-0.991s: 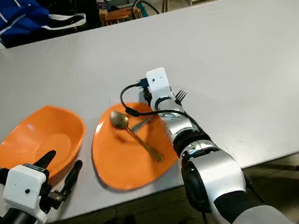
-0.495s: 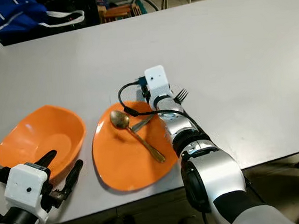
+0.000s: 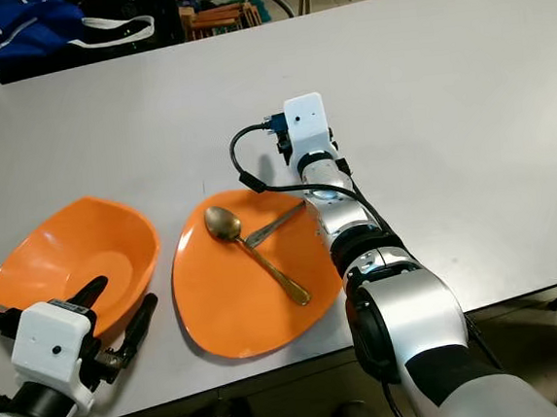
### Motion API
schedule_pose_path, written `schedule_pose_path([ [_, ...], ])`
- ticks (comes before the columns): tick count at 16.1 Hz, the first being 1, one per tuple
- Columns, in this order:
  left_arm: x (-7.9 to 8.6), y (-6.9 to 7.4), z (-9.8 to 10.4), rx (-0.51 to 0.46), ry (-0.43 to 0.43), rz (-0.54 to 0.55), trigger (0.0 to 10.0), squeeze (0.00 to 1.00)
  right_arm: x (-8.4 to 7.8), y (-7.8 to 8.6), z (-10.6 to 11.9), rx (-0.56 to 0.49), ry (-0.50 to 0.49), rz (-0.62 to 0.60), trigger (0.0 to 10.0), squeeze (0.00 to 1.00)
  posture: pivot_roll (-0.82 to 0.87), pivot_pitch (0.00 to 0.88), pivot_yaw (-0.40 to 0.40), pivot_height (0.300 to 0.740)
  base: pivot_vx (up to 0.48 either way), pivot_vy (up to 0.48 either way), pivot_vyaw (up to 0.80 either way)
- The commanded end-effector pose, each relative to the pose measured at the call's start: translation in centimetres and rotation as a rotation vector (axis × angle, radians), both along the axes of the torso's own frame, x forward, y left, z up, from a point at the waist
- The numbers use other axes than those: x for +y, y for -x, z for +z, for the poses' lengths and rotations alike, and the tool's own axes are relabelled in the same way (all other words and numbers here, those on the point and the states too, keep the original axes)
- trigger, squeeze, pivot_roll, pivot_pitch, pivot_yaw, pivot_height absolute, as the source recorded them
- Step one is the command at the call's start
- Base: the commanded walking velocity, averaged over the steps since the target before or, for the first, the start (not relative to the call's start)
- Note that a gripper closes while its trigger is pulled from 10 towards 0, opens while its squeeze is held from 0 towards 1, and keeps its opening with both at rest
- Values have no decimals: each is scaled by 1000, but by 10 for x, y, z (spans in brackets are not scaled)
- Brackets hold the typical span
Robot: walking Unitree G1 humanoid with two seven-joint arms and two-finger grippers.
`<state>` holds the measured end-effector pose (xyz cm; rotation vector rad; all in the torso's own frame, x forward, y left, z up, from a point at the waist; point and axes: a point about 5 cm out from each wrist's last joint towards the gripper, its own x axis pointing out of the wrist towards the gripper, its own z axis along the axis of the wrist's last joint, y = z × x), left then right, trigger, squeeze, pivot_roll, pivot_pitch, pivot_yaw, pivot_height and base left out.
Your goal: Setting the table
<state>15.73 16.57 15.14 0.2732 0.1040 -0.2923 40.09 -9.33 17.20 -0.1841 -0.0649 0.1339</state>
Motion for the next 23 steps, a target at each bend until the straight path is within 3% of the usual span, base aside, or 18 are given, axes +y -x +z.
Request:
schedule_pose_path([
  [1, 2, -2, -7, 28, -19, 26, 10000, 0, 5, 2, -2, -4, -16, 22, 10000, 0, 103, 172, 83, 740, 0, 0, 0],
  [5, 1, -9, -9, 27, 11, 44, 10000, 0, 19, 8, -16, 58, -37, 95, 10000, 0, 84, 151, 81, 740, 0, 0, 0],
  [7, 1, -12, -8, 18, 14, 45, 10000, 0, 24, 10, -16, 44, 14, 133, 10000, 0, 81, 146, 80, 740, 0, 0, 0],
  [11, 0, -16, -10, 10, 13, 41, 10000, 0, 16, 8, -15, 47, -43, 93, 10000, 0, 61, 129, 80, 740, 0, 0, 800],
  [14, -1, -18, -10, 2, 0, 33, 10000, 0, 14, 8, -17, 55, -28, 85, 10000, 0, 52, 126, 81, 740, 0, 0, 0],
  [23, -5, -27, -10, -20, -9, 40, 10000, 0, 27, 13, -18, 16, -9, 147, 10000, 0, 36, 126, 87, 740, 234, -393, 81],
])
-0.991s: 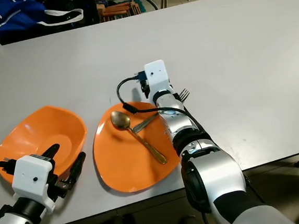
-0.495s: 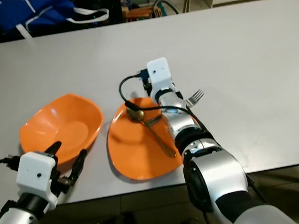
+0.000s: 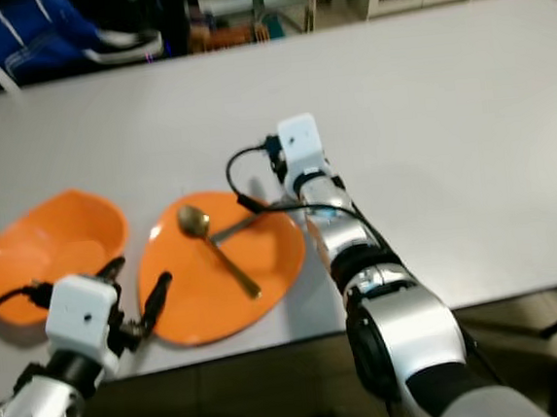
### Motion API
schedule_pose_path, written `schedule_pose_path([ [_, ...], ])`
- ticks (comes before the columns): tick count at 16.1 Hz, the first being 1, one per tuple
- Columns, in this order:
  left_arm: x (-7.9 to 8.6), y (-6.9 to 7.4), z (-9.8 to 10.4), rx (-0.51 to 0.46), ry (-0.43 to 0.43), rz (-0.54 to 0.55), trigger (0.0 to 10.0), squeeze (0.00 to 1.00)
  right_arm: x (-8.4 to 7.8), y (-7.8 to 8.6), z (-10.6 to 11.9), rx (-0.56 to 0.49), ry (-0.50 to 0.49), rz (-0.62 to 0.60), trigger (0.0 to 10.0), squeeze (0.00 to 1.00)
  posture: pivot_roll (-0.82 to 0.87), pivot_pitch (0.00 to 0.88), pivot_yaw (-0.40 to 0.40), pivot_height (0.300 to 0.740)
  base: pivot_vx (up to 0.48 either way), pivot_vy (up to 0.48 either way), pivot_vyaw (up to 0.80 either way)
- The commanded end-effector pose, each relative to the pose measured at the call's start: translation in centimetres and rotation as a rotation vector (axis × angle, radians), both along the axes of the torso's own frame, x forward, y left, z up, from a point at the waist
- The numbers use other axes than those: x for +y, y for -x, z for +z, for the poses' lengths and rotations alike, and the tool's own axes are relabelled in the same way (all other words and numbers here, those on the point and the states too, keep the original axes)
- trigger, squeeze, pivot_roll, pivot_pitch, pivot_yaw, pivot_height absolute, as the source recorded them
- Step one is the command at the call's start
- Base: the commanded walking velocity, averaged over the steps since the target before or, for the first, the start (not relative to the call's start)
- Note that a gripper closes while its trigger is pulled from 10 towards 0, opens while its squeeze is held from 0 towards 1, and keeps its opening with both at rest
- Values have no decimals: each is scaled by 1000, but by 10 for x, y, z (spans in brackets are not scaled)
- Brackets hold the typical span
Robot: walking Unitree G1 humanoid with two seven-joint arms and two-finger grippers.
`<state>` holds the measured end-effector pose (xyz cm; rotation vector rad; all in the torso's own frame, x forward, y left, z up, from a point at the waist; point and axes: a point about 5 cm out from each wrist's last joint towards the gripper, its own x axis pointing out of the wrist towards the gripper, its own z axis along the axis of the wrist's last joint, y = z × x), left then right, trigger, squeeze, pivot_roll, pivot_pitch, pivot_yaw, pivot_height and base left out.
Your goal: Setting the table
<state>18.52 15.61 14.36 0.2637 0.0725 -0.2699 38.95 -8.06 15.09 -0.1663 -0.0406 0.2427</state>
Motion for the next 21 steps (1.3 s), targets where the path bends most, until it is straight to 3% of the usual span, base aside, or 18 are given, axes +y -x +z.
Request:
schedule_pose_path([
  [1, 5, 1, -2, 8, -11, 28, 10000, 0, 14, 2, 3, -10, -6, 31, 10000, 0, 36, 126, 87, 740, 311, -364, 506],
  [6, 5, 3, -3, 9, -7, 30, 10000, 0, 16, 1, 8, -29, -8, 20, 10000, 0, 37, 116, 85, 740, 0, 0, 0],
  [13, 5, 5, -5, 17, -3, 24, 10000, 0, 12, -3, 9, 103, -268, -46, 10000, 0, 28, 93, 74, 740, 0, 0, 0],
  [19, 6, 3, -5, 16, 0, 25, 10000, 0, 4, 10, -32, 254, -243, -77, 10000, 0, 32, 82, 76, 740, 0, 0, 0],
  [21, 9, 3, -4, 13, -16, 46, 10000, 0, 7, 11, -33, 256, -221, -58, 10000, 0, 40, 85, 75, 740, 0, 0, 0],
])
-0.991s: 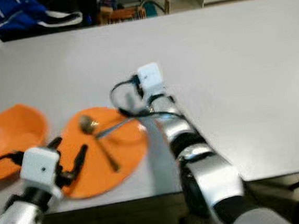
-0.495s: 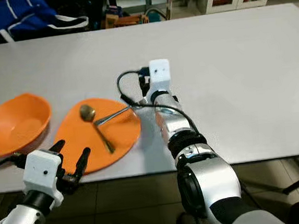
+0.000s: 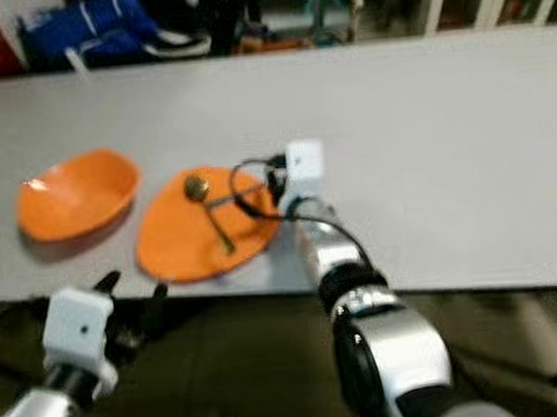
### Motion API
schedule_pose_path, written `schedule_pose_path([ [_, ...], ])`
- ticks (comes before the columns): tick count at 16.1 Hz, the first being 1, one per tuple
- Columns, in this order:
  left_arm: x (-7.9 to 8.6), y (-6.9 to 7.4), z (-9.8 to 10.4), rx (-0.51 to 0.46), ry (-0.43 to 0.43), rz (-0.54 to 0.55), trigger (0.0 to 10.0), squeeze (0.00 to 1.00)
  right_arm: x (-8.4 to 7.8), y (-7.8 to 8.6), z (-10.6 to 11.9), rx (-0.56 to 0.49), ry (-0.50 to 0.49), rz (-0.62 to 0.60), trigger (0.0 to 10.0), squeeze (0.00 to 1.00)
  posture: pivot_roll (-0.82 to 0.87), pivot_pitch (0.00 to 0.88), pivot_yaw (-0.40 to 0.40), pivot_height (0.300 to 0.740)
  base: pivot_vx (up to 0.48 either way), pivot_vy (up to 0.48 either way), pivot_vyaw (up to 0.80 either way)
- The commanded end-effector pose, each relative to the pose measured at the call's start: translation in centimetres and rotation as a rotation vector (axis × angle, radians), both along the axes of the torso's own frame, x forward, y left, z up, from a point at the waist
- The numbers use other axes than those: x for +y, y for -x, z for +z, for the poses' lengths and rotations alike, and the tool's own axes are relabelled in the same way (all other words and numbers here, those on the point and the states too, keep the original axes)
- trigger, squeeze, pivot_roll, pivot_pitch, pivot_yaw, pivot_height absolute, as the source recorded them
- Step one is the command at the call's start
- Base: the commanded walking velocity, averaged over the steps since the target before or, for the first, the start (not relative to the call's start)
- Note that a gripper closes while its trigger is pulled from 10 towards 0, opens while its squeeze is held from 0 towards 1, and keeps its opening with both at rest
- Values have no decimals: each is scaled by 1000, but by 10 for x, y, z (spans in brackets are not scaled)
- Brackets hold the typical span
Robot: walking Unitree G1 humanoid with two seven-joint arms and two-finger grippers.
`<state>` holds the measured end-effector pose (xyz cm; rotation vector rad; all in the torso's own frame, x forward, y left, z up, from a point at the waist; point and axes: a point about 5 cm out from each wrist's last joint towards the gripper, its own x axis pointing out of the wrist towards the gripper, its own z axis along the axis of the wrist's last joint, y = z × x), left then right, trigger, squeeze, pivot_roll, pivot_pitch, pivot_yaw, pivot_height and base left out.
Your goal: Setting the table
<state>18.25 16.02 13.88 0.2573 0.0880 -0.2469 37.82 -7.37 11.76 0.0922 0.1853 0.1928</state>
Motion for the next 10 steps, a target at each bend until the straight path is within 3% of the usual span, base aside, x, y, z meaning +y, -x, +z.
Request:
schedule_pose_path([
  [1, 6, 0, 1, 1, -22, 27, 10000, 0, 4, 0, 3, -11, 17, 23, 10000, 0, 42, 88, 76, 740, 0, 0, 0],
  [10, 2, 2, 1, 0, -11, 25, 10000, 0, 9, 1, 2, -35, 77, 32, 10000, 0, 51, 101, 78, 740, 0, 0, 0],
])
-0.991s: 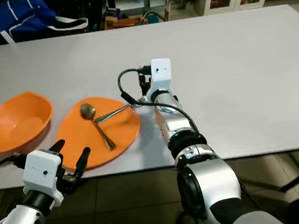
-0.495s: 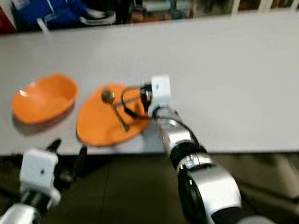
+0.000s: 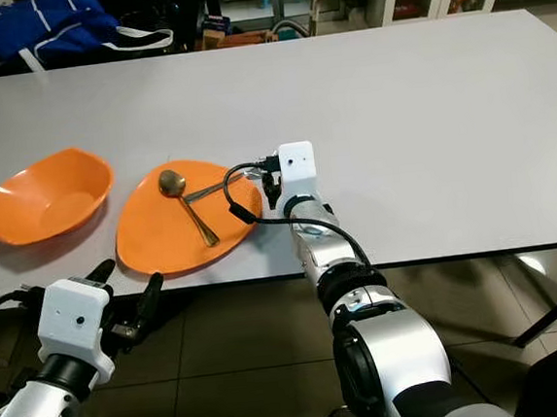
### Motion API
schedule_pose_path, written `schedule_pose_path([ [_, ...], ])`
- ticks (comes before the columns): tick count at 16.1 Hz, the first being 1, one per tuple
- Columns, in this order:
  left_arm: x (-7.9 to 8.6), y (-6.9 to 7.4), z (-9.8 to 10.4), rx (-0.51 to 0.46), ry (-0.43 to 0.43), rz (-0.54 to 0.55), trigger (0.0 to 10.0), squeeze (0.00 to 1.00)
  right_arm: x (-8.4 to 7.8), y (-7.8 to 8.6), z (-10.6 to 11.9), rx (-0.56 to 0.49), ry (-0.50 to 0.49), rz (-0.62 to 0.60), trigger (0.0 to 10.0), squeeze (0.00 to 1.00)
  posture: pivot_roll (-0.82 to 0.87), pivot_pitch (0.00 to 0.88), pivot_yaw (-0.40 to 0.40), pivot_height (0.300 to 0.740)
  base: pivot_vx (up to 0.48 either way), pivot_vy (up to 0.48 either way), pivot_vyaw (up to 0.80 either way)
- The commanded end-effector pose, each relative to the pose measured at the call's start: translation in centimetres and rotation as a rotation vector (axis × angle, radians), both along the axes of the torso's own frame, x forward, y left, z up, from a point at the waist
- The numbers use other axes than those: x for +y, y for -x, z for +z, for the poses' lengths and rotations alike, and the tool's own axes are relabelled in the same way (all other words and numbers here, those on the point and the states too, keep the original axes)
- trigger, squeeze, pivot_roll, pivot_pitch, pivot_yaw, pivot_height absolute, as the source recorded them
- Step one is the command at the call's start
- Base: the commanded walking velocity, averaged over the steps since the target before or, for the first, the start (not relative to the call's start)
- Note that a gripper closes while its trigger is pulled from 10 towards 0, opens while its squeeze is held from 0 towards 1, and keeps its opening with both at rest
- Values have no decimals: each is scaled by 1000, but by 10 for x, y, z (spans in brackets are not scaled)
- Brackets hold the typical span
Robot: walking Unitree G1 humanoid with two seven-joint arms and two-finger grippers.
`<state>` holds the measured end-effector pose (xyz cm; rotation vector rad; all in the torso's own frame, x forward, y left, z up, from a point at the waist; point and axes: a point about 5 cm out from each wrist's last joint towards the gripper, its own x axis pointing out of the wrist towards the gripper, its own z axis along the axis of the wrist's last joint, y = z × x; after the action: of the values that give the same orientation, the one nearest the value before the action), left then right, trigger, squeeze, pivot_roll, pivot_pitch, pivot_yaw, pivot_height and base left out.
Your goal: Setting the table
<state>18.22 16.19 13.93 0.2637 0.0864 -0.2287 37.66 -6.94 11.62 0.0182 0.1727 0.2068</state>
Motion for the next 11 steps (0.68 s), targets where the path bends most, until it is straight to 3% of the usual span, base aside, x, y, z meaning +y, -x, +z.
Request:
schedule_pose_path([
  [1, 1, 2, 1, 5, -4, 8, 10000, 0, 4, -1, 3, -12, 8, 11, 10000, 0, 55, 101, 77, 740, 0, 0, 0],
  [11, 4, 1, 3, 7, -11, 35, 10000, 0, 10, 0, 4, -26, 34, 34, 10000, 0, 65, 112, 80, 740, 0, 0, 0],
])
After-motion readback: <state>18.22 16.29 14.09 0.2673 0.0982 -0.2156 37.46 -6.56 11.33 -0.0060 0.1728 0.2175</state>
